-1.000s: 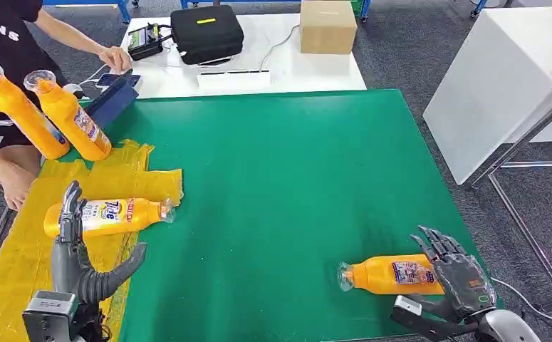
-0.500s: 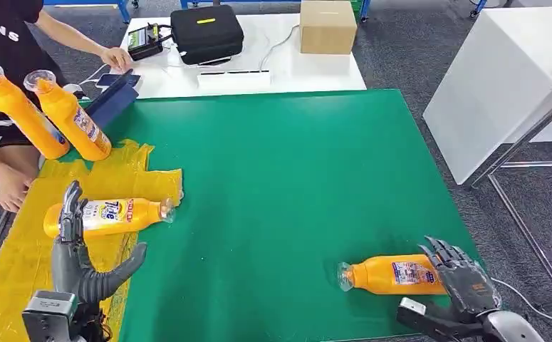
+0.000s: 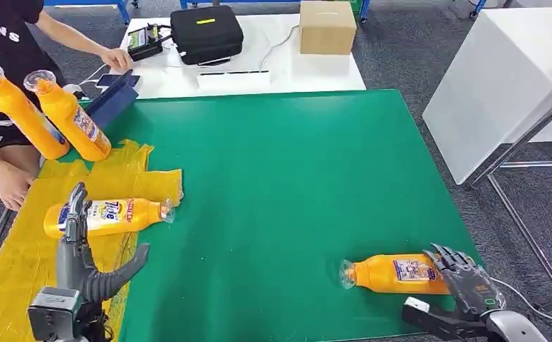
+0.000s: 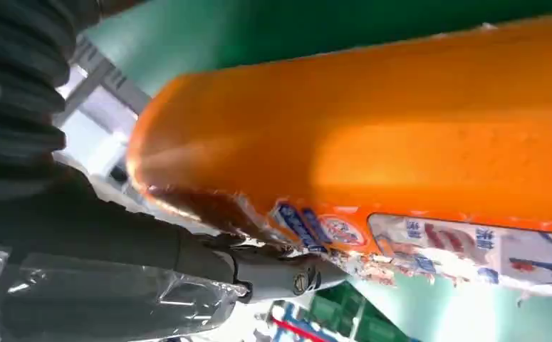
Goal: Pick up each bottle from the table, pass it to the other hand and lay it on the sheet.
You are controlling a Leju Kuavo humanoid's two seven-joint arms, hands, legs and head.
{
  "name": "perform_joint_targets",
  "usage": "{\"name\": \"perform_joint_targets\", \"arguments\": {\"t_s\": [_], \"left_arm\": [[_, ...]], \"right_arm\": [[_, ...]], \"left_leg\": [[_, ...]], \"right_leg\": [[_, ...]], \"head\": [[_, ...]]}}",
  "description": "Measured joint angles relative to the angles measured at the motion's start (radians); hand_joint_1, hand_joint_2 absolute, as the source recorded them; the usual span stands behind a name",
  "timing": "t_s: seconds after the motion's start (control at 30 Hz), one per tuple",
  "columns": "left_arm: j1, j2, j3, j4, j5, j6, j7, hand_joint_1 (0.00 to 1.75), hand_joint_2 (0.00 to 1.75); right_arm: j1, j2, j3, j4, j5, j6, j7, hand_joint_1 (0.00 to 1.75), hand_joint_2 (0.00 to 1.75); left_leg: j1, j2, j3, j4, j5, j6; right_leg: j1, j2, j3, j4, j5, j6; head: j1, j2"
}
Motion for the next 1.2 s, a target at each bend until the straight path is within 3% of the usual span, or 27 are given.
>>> {"name": "perform_joint_targets", "arguments": {"t_s": [0.03, 0.3, 0.33, 0.37, 0.47, 0.57, 0.83, 0.9, 1.03, 1.2], "left_arm": [[0.000, 0.000, 0.000, 0.003, -0.003, 0.000, 0.002, 0.00, 1.75], [-0.002, 0.000, -0.015, 0.022, -0.016, -0.007, 0.011, 0.00, 1.75], [-0.002, 0.000, -0.016, 0.024, -0.016, -0.007, 0.011, 0.00, 1.75], [-0.002, 0.000, -0.016, 0.026, -0.016, -0.007, 0.011, 0.00, 1.75], [-0.003, 0.000, -0.017, 0.027, -0.016, -0.006, 0.011, 0.00, 1.75], [-0.003, 0.000, -0.019, 0.028, -0.008, -0.010, 0.011, 0.00, 1.75], [-0.005, 0.000, -0.028, 0.028, 0.021, -0.048, 0.010, 0.00, 1.75], [-0.004, 0.000, -0.040, 0.028, 0.019, -0.079, 0.015, 0.00, 1.75], [-0.003, 0.000, -0.090, 0.040, 0.002, -0.141, 0.059, 0.00, 1.75], [-0.019, 0.002, -0.201, 0.105, 0.019, -0.210, 0.112, 0.00, 1.75]], "right_arm": [[-0.009, 0.000, 0.003, 0.011, 0.003, 0.000, 0.001, 0.72, 1.75], [-0.059, 0.000, 0.042, 0.088, 0.006, -0.016, 0.003, 0.72, 1.75], [-0.063, 0.000, 0.043, 0.092, 0.006, -0.016, 0.003, 0.87, 1.75], [-0.066, 0.000, 0.043, 0.095, 0.006, -0.016, 0.003, 1.31, 1.75], [-0.072, 0.000, 0.047, 0.103, 0.005, -0.018, 0.003, 1.45, 1.75], [-0.083, 0.002, 0.053, 0.121, -0.002, -0.028, -0.003, 1.75, 1.75], [-0.119, 0.024, 0.093, 0.166, -0.041, -0.117, -0.071, 1.75, 1.75], [-0.130, 0.052, 0.098, 0.168, -0.063, -0.167, -0.106, 1.75, 1.75], [-0.185, 0.182, 0.078, 0.180, -0.226, -0.263, -0.198, 1.75, 1.75], [-0.291, 0.362, 0.052, 0.199, -0.463, -0.237, -0.283, 1.75, 1.75]], "left_leg": [[0.000, 0.000, 0.000, 0.000, 0.000, 0.000], [0.000, 0.002, 0.004, 0.000, -0.001, 0.001], [0.000, 0.003, 0.004, 0.000, -0.001, 0.001], [0.000, 0.004, 0.005, 0.000, -0.001, 0.001], [0.000, 0.004, 0.006, 0.000, -0.002, 0.001], [0.000, 0.004, 0.009, 0.000, -0.003, 0.002], [0.000, 0.007, 0.014, 0.000, -0.006, 0.001], [0.000, 0.007, 0.013, 0.000, -0.005, 0.001], [0.000, 0.008, 0.012, 0.000, -0.004, 0.001], [0.002, 0.009, 0.010, 0.000, -0.003, 0.001]], "right_leg": [[0.000, 0.000, 0.000, 0.000, 0.000, 0.000], [0.000, 0.001, 0.003, 0.000, 0.000, 0.000], [0.000, 0.002, 0.003, 0.000, 0.000, 0.000], [0.000, 0.003, 0.003, 0.000, 0.000, 0.000], [0.000, 0.004, 0.003, 0.000, 0.000, 0.000], [0.000, 0.004, 0.001, 0.000, 0.000, 0.000], [0.000, 0.010, 0.002, 0.000, -0.001, 0.000], [0.001, 0.010, 0.010, 0.000, 0.000, 0.000], [0.001, 0.010, 0.009, 0.000, 0.001, 0.000], [0.002, 0.010, 0.008, 0.000, 0.000, 0.000]], "head": [[0.000, 0.000], [0.000, 0.000], [0.000, 0.000], [0.000, 0.000], [0.000, 0.000], [0.000, 0.000], [0.000, 0.000], [0.000, 0.000], [0.000, 0.000], [0.000, 0.000]]}}
